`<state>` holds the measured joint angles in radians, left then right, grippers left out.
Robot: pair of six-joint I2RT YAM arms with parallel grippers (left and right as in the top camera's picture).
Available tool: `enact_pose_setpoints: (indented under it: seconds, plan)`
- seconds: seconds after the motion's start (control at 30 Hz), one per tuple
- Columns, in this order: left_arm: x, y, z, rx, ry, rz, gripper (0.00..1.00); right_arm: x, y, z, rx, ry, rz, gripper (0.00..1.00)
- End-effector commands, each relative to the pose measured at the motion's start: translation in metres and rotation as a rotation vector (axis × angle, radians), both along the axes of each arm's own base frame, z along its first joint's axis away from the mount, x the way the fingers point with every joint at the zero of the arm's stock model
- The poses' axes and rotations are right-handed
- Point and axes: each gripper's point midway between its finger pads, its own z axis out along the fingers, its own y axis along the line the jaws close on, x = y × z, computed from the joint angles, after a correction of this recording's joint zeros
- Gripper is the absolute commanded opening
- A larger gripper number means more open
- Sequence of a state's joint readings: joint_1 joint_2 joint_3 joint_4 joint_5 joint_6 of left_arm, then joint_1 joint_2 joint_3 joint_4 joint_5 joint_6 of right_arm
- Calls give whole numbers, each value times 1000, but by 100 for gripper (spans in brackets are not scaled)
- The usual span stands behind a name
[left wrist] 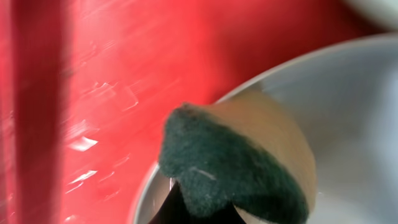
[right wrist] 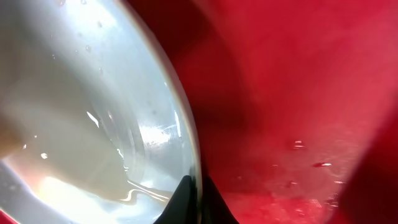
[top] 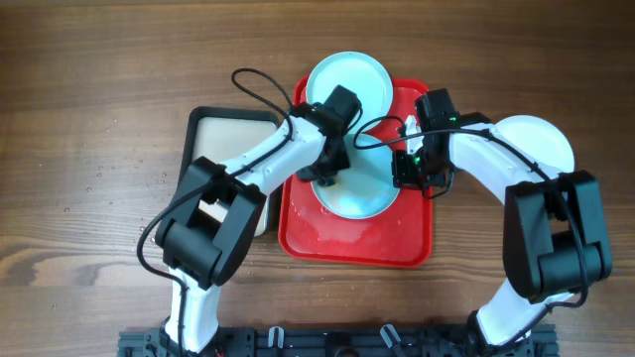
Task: Clean dirty plates on tray and stack at the side
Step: 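Scrub the light-blue plate with the sponge in the left gripper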
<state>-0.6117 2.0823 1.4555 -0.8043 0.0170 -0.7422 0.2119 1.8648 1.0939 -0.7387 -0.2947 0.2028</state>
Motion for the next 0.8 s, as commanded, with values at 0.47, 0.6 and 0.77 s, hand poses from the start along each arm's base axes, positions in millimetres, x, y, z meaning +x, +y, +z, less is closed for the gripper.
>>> enact_pose_setpoints:
  seconds: [0.47,0.6,0.77]
  plan:
    - [-33,-49,-36,-106,101,-109,4,-7,-17,-15,-95,22,65,4]
    - [0,42,-36,190,37,63,4,-7,-18,-15,-97,21,71,4]
    - [6,54,-11,259,48,72,4,-7,-18,-15,-97,20,72,4]
